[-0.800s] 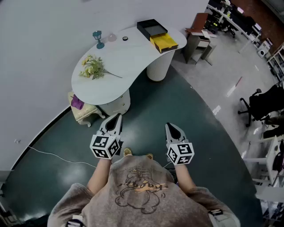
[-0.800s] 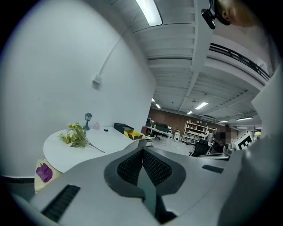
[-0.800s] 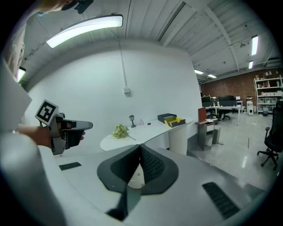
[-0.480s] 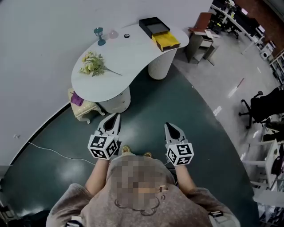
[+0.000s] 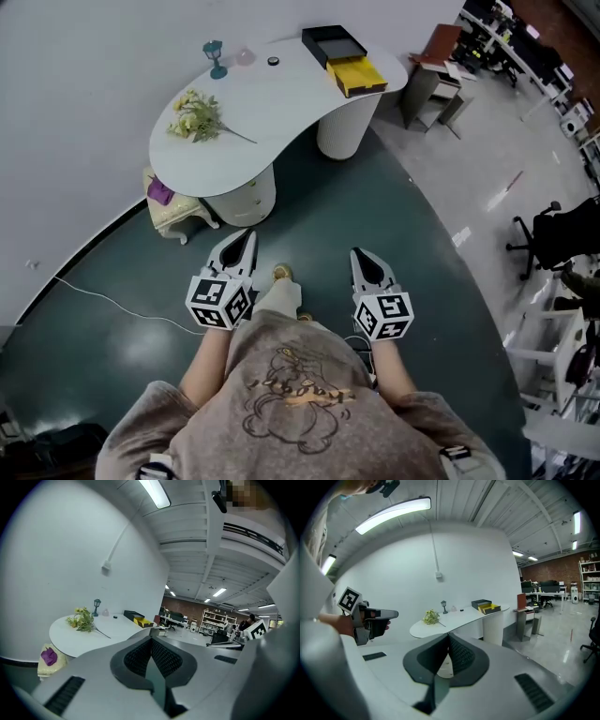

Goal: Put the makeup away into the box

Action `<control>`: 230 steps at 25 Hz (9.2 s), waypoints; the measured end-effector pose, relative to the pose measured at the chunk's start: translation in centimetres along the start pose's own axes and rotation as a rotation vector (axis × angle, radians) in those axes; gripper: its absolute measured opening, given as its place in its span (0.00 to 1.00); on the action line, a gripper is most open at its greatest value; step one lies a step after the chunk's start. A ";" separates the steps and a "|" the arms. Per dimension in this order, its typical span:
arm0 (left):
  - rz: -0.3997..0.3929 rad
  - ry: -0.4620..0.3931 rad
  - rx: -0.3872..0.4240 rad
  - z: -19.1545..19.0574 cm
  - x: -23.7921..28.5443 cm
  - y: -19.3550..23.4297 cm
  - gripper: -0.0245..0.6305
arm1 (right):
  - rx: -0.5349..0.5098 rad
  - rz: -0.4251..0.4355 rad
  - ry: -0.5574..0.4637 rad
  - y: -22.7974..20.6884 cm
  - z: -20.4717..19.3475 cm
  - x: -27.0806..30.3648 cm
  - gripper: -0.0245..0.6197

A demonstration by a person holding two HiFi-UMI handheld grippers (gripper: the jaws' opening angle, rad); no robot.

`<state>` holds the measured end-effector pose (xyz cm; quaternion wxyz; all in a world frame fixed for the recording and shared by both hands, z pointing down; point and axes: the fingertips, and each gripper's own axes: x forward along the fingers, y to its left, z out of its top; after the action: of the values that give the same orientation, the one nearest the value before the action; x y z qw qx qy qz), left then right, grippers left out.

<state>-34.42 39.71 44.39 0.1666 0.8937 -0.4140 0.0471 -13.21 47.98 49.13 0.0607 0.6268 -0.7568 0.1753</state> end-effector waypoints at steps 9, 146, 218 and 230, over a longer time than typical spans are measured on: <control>-0.012 -0.012 -0.015 0.4 3.7 -0.4 0.07 | 0.026 -0.001 -0.015 -2.2 0.3 2.2 0.04; 0.359 0.181 0.013 15.5 68.1 32.3 0.59 | -0.049 0.326 0.134 -31.4 26.1 60.7 0.04; 0.306 0.261 0.088 14.6 77.0 33.4 0.39 | -0.002 0.079 0.162 -38.6 24.0 55.2 0.04; 0.030 0.244 0.127 16.4 81.0 21.7 0.39 | 0.028 -0.001 0.099 -40.0 24.5 52.7 0.04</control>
<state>1.19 -37.55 52.54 0.1579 0.8837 -0.4003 0.1841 17.87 -15.37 50.28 0.0891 0.6186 -0.7500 0.2167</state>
